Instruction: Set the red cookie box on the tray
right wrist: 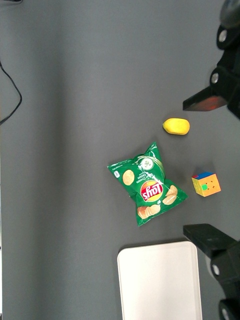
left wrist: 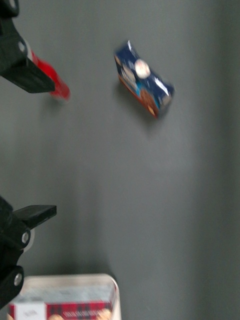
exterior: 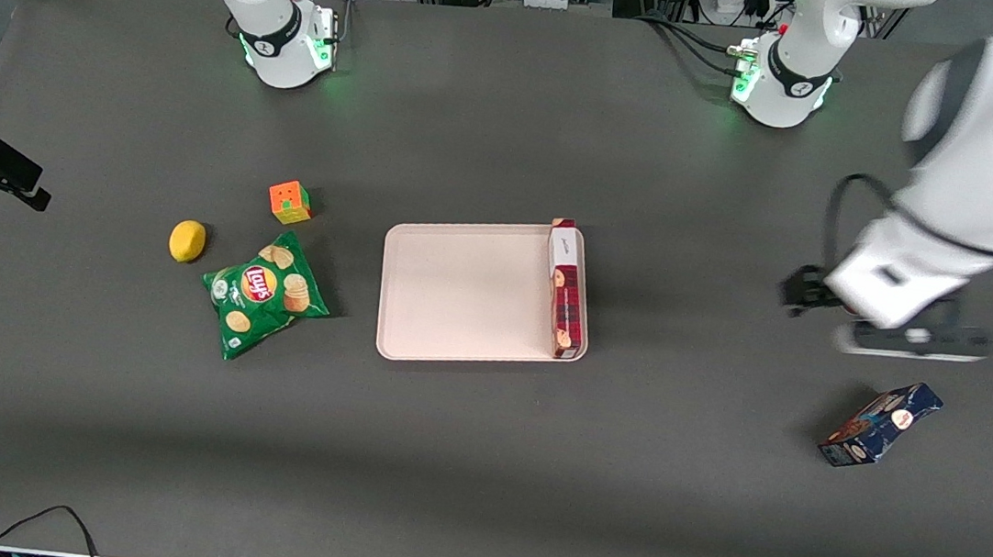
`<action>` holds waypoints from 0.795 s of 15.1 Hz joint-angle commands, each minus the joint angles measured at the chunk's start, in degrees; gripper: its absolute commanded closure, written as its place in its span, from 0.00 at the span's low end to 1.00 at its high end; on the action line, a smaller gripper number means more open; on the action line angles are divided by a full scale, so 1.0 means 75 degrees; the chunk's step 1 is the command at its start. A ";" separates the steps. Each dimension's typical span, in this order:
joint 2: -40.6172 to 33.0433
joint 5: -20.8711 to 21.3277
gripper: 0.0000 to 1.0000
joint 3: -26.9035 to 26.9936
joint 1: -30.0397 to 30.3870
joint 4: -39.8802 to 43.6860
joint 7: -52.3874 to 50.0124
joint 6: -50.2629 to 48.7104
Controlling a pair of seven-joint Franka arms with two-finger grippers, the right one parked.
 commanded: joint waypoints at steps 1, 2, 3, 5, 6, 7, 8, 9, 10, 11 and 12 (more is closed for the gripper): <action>-0.0562 -0.0217 0.00 0.0506 -0.0103 0.0351 0.0509 -0.0947; -0.0715 -0.0508 0.00 0.0588 -0.0092 0.0363 0.0509 -0.1099; -0.0879 -0.0743 0.00 0.0809 -0.0092 0.0363 0.0521 -0.1205; -0.1172 -0.0862 0.00 0.0928 -0.0092 0.0328 0.0614 -0.1311; -0.1267 -0.0897 0.00 0.0928 -0.0080 0.0328 0.0754 -0.1392; -0.1291 -0.0897 0.00 0.0928 -0.0080 0.0328 0.0767 -0.1416; -0.1349 -0.0897 0.00 0.0940 -0.0091 0.0293 0.0767 -0.1417; -0.1361 -0.0897 0.00 0.0940 -0.0092 0.0269 0.0767 -0.1382; -0.1361 -0.0886 0.00 0.0940 -0.0103 0.0153 0.0767 -0.1277; -0.1361 -0.0886 0.00 0.0929 -0.0115 0.0059 0.0767 -0.1195; -0.1396 -0.0874 0.00 0.0928 -0.0127 -0.0023 0.0767 -0.1101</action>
